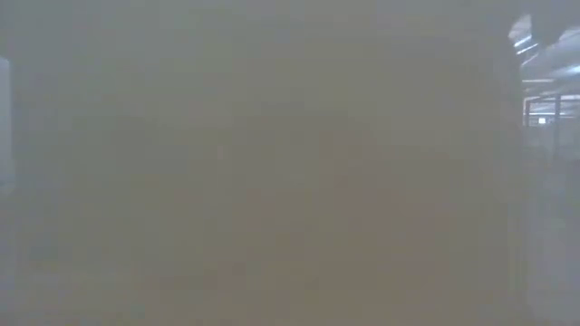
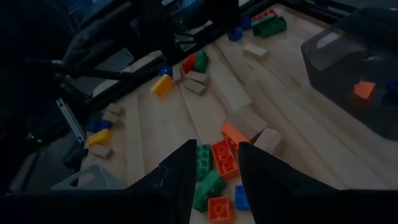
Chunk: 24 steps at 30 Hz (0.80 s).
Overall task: Sort blocks by size
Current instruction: Put the large yellow game piece into the transparent bin
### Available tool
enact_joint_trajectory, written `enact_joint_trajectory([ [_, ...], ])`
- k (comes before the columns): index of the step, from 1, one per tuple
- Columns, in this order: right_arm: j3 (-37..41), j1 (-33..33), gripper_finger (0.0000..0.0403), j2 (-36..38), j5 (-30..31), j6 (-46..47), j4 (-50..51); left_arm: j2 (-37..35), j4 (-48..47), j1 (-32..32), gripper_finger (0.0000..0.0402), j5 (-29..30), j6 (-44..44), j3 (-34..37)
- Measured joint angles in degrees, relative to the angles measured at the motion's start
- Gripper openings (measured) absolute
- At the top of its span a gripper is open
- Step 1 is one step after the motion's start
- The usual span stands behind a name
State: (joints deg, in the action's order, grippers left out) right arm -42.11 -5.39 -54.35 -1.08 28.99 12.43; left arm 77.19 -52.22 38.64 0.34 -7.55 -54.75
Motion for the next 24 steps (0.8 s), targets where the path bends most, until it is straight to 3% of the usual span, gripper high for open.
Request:
enact_joint_trajectory([
  [10,0.00,-0.07,0.0131,0.00,0.09,4.36,0.01,0.80,8.38,2.23,0.0149,1.53,-5.85,0.01],
  [17,0.00,-0.05,0.0130,0.00,0.14,4.51,0.02,4.94,9.01,2.20,0.0191,6.36,-7.25,0.01],
  [24,0.00,-0.04,0.0130,0.00,1.49,4.52,0.02,10.31,9.13,2.20,0.0200,6.27,-7.25,0.01],
])
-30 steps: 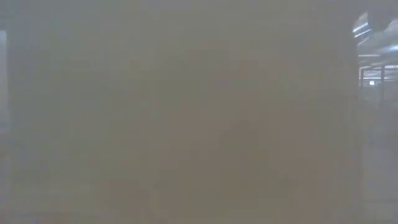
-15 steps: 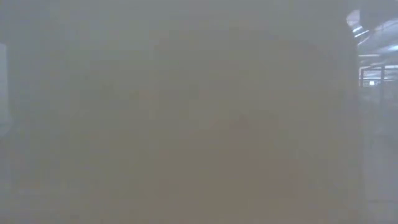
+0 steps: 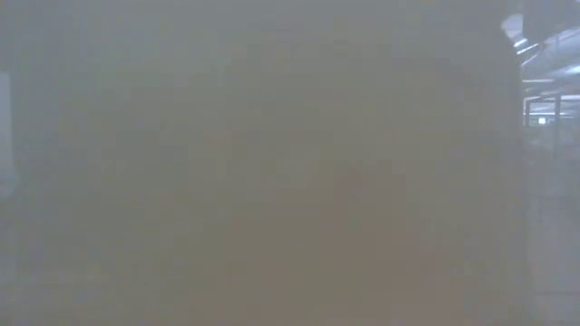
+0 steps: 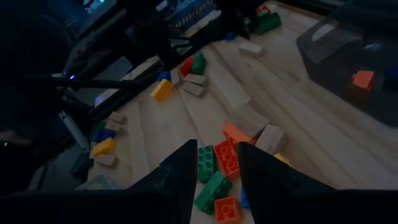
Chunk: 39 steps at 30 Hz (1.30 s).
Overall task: Sort blocks by size
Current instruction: Put the large yellow game piece into the transparent bin
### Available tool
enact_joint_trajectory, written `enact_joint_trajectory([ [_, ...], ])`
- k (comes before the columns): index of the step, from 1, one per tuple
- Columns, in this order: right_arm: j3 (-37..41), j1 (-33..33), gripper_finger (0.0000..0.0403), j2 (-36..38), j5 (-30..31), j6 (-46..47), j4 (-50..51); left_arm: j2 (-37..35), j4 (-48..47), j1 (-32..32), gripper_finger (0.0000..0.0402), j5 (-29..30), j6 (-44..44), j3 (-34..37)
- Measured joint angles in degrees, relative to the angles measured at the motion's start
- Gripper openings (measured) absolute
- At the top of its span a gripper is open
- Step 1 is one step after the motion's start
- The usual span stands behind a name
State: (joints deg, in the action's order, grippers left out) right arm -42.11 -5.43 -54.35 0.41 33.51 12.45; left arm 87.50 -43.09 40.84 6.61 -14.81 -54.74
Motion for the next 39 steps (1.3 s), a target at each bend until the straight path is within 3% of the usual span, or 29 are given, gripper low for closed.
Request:
enact_joint_trajectory([
  [6,0.00,-0.02,0.0130,0.00,2.75,0.01,0.00,4.67,-0.13,0.00,0.0200,-3.08,-1.22,0.00],
  [24,0.00,-0.02,0.0130,0.00,3.04,0.01,-0.47,12.95,-0.23,0.02,0.0196,-1.52,-6.45,-0.64],
  [27,0.00,-0.02,0.0130,0.00,3.04,-0.06,-0.46,13.18,-0.99,-0.01,0.0178,-1.33,-6.45,-1.55],
  [33,-0.01,-0.02,0.0130,0.00,3.01,-0.14,-0.44,13.48,-3.61,-0.09,0.0099,-1.30,-6.21,-3.81],
  [39,0.00,-0.02,0.0130,0.00,3.01,-0.23,-0.42,13.57,-3.85,-0.04,0.0099,-0.43,-5.77,-4.31],
])
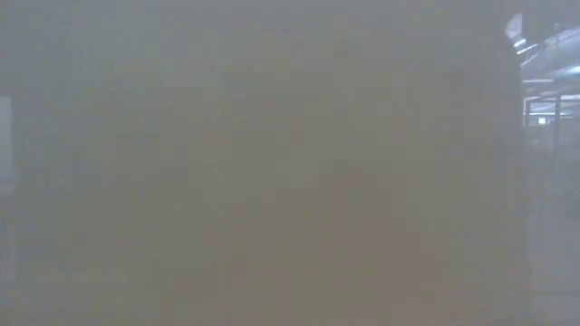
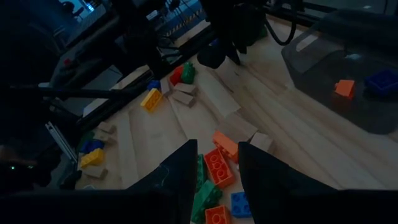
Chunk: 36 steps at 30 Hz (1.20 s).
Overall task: Sort blocks by size
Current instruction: Put the large yellow game piece into the transparent bin
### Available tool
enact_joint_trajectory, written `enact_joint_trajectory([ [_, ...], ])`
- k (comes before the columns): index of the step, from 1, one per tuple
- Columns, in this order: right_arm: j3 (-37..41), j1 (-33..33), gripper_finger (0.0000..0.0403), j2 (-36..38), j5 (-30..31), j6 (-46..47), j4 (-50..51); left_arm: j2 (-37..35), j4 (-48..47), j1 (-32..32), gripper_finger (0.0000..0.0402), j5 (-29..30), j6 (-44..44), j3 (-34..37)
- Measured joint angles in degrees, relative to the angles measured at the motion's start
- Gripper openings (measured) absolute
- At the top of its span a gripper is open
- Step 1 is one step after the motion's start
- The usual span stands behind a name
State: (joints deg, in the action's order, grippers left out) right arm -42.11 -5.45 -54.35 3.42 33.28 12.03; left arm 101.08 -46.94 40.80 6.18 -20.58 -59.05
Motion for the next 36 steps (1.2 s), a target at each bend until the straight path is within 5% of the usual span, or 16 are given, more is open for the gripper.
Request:
enact_joint_trajectory([
  [18,0.00,0.00,0.0130,0.00,0.00,0.00,0.02,-0.09,0.39,0.13,0.0226,0.43,2.04,-0.11],
  [36,-0.02,0.00,0.0130,0.00,0.04,0.00,-0.96,-2.07,-3.10,0.11,0.0237,0.44,2.88,-0.20],
])
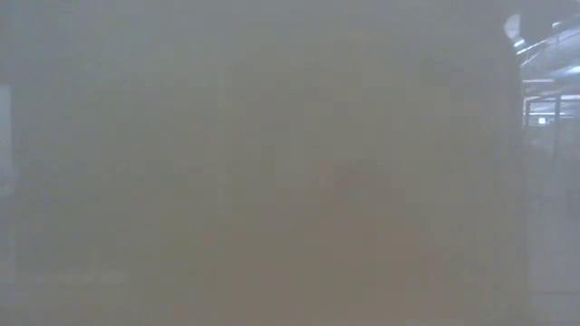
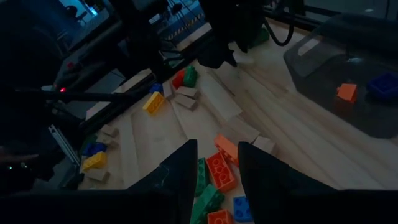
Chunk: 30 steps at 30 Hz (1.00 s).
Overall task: Sort blocks by size
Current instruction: Put the large yellow game piece into the transparent bin
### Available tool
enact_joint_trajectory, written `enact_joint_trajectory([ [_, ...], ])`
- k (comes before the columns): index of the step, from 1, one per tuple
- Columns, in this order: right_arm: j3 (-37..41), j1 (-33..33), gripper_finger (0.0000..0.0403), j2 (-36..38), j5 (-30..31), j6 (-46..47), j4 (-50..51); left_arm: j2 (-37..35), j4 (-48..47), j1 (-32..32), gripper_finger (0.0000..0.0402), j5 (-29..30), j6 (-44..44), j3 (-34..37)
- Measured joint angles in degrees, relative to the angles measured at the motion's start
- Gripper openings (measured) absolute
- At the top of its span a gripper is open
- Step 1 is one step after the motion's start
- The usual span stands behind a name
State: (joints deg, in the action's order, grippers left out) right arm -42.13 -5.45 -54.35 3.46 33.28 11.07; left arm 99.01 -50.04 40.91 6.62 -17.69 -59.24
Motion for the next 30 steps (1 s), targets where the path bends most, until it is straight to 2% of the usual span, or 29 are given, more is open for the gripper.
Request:
enact_joint_trajectory([
  [10,-0.02,0.00,0.0130,0.00,0.15,0.02,-2.62,-11.69,-0.17,-0.04,0.0237,-0.91,2.89,0.00],
  [14,-0.02,0.00,0.0130,0.00,0.15,0.00,-3.52,-16.95,-0.49,-0.18,0.0237,-3.45,4.48,0.00],
  [22,-0.02,-0.03,0.0130,-0.71,2.18,-3.69,-12.86,-25.46,-0.63,-1.50,0.0237,-5.03,10.70,0.00],
  [30,-0.19,-0.11,0.0138,-7.36,5.00,-9.03,-21.30,-32.79,-0.16,-4.43,0.0237,-6.08,6.58,0.94],
])
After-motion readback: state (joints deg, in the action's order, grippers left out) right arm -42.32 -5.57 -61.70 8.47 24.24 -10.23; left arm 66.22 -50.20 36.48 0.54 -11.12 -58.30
